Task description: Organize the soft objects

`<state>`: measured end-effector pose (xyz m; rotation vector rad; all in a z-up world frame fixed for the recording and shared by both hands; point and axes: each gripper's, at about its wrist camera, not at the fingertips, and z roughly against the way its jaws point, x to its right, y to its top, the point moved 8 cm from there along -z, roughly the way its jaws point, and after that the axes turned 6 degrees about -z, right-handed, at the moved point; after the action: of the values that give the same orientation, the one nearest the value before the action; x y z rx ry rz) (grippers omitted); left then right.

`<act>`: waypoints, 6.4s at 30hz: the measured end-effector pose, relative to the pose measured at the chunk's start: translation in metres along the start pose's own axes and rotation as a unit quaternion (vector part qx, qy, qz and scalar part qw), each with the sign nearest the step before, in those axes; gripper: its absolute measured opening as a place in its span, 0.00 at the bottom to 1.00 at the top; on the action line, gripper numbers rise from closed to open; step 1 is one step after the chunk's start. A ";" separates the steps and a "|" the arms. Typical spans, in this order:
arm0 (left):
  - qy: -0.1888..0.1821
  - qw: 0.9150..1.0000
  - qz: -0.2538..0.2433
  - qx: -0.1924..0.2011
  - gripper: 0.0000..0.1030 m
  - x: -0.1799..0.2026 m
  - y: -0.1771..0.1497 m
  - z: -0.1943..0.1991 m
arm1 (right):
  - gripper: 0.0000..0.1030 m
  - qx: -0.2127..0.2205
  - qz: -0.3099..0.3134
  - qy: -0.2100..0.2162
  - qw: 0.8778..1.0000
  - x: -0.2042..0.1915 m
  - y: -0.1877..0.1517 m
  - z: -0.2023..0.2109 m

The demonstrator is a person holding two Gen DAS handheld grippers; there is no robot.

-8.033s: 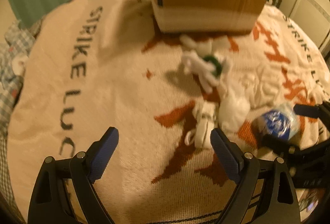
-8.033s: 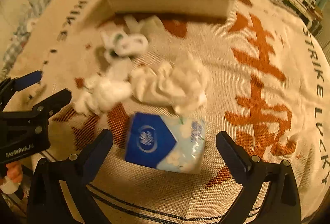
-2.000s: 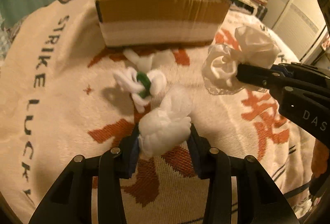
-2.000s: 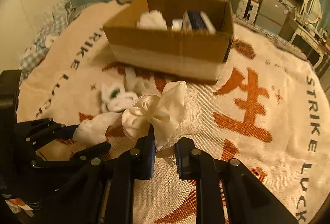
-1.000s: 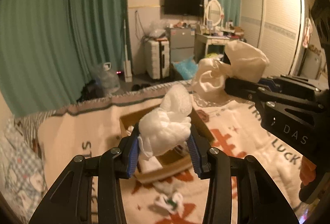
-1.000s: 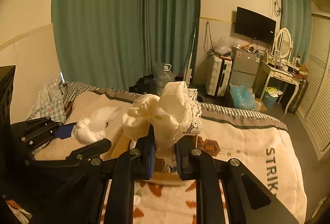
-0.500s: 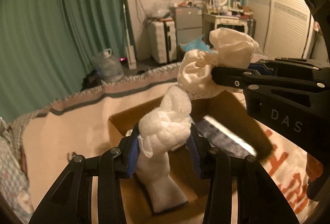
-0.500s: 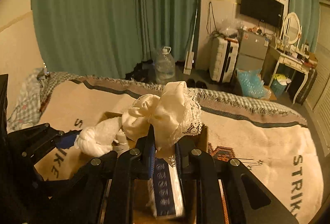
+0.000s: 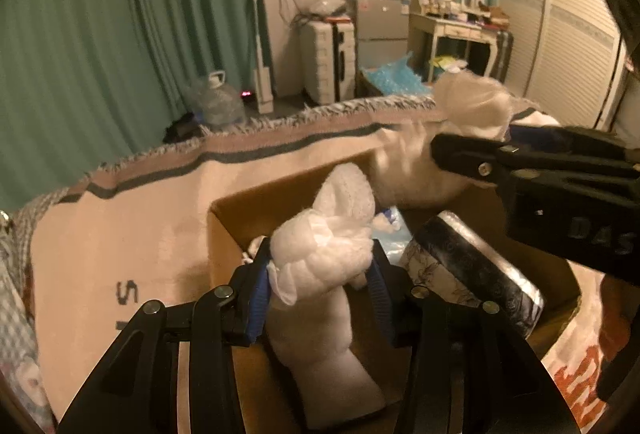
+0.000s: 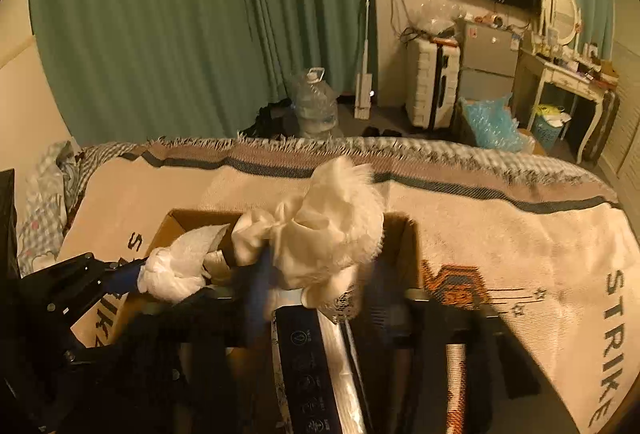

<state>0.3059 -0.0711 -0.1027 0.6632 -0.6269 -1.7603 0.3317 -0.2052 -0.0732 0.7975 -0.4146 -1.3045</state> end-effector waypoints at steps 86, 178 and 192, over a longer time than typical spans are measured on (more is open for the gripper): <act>-0.025 0.996 0.028 -0.075 0.83 0.053 -0.172 0.011 | 0.44 -0.084 -0.031 -0.044 0.995 0.039 -0.199 0.067; 0.009 0.998 0.049 0.046 0.60 -0.034 0.021 0.038 | 0.71 0.013 -0.010 -0.019 1.000 0.015 0.030 0.055; 0.061 0.968 0.052 0.237 0.83 -0.042 0.085 0.293 | 0.71 0.168 0.010 -0.013 0.986 -0.017 0.088 0.289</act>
<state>0.1663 -0.0275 0.1678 1.0368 -0.9932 -1.4654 0.1913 -0.2660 0.1878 1.0547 -0.6733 -1.2434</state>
